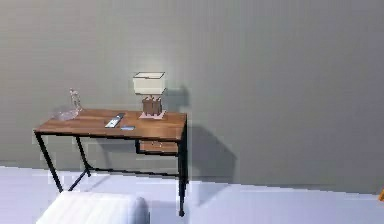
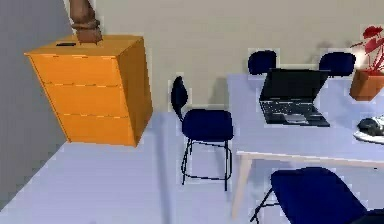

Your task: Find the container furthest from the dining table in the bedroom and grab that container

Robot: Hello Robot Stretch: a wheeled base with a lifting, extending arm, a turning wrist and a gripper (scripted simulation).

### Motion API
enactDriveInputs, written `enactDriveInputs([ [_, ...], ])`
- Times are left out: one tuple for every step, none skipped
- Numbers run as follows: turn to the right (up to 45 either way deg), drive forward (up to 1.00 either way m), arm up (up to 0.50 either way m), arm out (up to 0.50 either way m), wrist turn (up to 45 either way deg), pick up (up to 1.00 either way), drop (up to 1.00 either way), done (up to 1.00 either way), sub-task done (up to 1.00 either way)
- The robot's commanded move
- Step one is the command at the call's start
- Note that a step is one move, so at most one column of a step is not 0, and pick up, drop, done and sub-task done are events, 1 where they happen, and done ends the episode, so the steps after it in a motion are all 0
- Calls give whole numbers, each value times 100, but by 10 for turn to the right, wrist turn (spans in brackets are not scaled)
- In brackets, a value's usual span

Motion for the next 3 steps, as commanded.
enactDriveInputs([
  [0, 70, 0, 0, 0, 0, 0, 0, 0],
  [-450, 0, 0, 0, 0, 0, 0, 0, 0],
  [-450, 0, 0, 0, 0, 0, 0, 0, 0],
])
